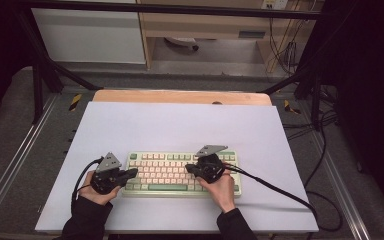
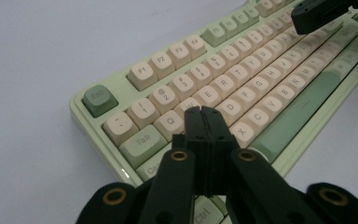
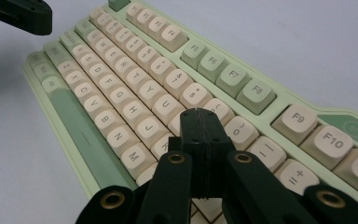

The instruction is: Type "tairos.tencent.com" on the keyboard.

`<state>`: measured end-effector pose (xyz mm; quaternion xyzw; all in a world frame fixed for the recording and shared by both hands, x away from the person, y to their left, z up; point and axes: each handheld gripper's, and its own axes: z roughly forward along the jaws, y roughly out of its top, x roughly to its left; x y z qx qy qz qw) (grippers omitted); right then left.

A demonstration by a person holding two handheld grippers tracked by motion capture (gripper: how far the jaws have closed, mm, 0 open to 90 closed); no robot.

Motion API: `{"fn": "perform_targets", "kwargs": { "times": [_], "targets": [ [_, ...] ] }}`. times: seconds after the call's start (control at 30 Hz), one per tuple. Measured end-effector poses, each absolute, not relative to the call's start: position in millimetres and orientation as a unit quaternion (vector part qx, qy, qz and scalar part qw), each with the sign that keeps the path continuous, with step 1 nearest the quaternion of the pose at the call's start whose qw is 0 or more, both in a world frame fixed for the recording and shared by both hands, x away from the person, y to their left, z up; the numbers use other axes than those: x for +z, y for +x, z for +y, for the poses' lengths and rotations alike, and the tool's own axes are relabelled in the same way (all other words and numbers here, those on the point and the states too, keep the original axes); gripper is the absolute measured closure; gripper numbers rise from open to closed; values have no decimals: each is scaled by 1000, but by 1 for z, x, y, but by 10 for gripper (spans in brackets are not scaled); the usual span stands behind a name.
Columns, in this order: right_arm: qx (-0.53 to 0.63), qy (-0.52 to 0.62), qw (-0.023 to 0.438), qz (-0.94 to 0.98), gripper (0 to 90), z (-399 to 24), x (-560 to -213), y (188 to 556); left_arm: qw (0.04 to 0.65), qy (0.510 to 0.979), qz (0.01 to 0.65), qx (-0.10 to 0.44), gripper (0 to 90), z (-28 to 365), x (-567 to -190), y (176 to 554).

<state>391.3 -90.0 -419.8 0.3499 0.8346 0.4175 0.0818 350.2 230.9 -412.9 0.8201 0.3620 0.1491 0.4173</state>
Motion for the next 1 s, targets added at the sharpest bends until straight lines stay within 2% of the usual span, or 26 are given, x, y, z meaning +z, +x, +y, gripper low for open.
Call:
{"fn": "perform_targets", "kwargs": {
  "times": [0.63,1.0],
  "targets": [
    [401,351,82,842,900,-85,-430,396,418,819,364,150,898,232,-413,351],
    [408,343,82,842,900,-90,-418,391,418,819,363,149,897,232,-413,351]
  ]
}}
